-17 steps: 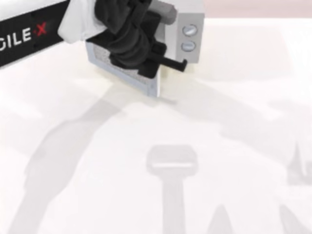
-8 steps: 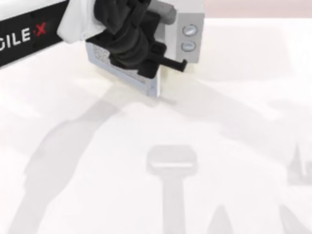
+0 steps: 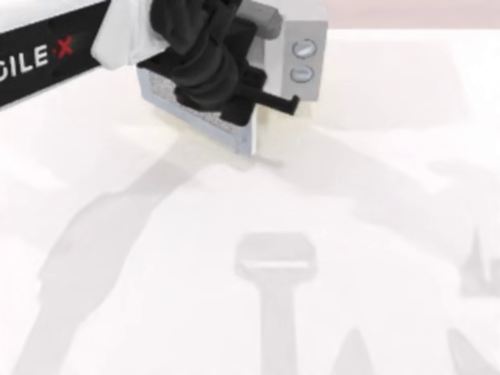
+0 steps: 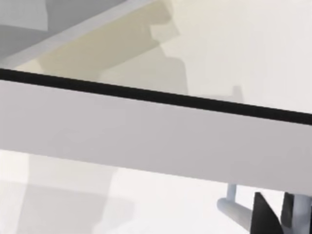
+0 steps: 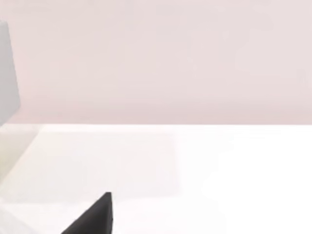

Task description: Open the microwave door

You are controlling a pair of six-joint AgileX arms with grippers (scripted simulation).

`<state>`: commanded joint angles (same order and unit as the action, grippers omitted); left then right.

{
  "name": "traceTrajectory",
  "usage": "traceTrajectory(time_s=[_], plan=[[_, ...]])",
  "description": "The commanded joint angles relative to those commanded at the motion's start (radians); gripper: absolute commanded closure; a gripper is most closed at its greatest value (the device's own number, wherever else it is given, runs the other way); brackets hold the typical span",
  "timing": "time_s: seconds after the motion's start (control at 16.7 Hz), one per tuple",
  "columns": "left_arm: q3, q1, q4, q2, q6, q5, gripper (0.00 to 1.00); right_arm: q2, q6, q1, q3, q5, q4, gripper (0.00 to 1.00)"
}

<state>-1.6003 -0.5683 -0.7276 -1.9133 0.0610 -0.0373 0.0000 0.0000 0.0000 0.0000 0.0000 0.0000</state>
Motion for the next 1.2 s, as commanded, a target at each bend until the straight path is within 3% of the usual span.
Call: traceTrajectory(time_s=[0.36, 0.78, 1.2], plan=[[0.003, -0.005, 0.0, 0.001, 0.001, 0.009, 1.0, 0.0, 0.0, 0.0, 0.0, 0.0, 0.0, 0.0], [0.09, 0.038, 0.022, 0.069, -0.126, 0.073, 1.0, 0.0, 0.0, 0.0, 0.0, 0.0, 0.0, 0.0], [0.091, 0.039, 0.022, 0.069, -0.127, 0.074, 1.0, 0.0, 0.0, 0.0, 0.0, 0.0, 0.0, 0.0]])
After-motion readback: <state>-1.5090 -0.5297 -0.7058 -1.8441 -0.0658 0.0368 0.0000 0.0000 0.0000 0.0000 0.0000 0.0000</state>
